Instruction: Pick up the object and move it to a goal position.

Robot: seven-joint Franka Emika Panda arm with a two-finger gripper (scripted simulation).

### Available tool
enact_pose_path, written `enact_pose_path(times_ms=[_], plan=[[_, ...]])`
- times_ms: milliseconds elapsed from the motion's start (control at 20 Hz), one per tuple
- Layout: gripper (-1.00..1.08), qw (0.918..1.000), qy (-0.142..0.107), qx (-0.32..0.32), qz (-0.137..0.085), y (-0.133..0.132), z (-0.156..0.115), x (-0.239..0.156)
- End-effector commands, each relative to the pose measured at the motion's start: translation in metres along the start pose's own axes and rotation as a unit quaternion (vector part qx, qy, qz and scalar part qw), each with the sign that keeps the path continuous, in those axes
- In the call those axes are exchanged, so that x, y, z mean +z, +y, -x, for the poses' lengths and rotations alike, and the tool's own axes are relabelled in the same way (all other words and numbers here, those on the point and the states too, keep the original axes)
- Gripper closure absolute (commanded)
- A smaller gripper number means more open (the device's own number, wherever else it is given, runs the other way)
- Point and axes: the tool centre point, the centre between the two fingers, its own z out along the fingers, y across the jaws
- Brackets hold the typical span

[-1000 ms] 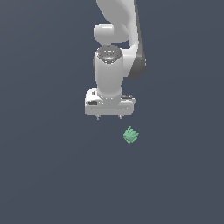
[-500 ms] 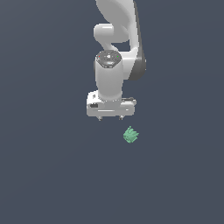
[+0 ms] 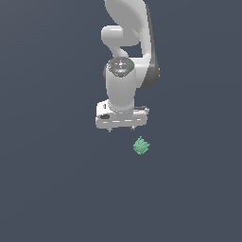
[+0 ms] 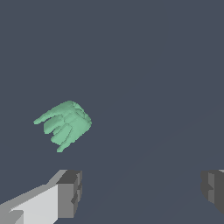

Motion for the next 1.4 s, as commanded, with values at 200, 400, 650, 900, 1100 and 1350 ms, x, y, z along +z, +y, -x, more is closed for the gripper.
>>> enact_pose_path(times_ms=[200, 400, 650, 900, 1100, 1350], plan=[[-0.92, 0.9975, -0.001, -0.071, 0.004, -0.019, -0.007, 0.015], [-0.92, 0.9905, -0.002, -0.137, 0.006, -0.037, -0.013, 0.030], [-0.92, 0.9740, -0.002, -0.226, 0.007, -0.063, -0.020, 0.049], [-0.92, 0.9572, -0.001, -0.289, 0.006, -0.082, -0.024, 0.063], [-0.92, 0.9470, -0.001, -0.321, 0.005, -0.092, -0.025, 0.071], [-0.92, 0.9410, -0.001, -0.338, 0.005, -0.098, -0.026, 0.074]])
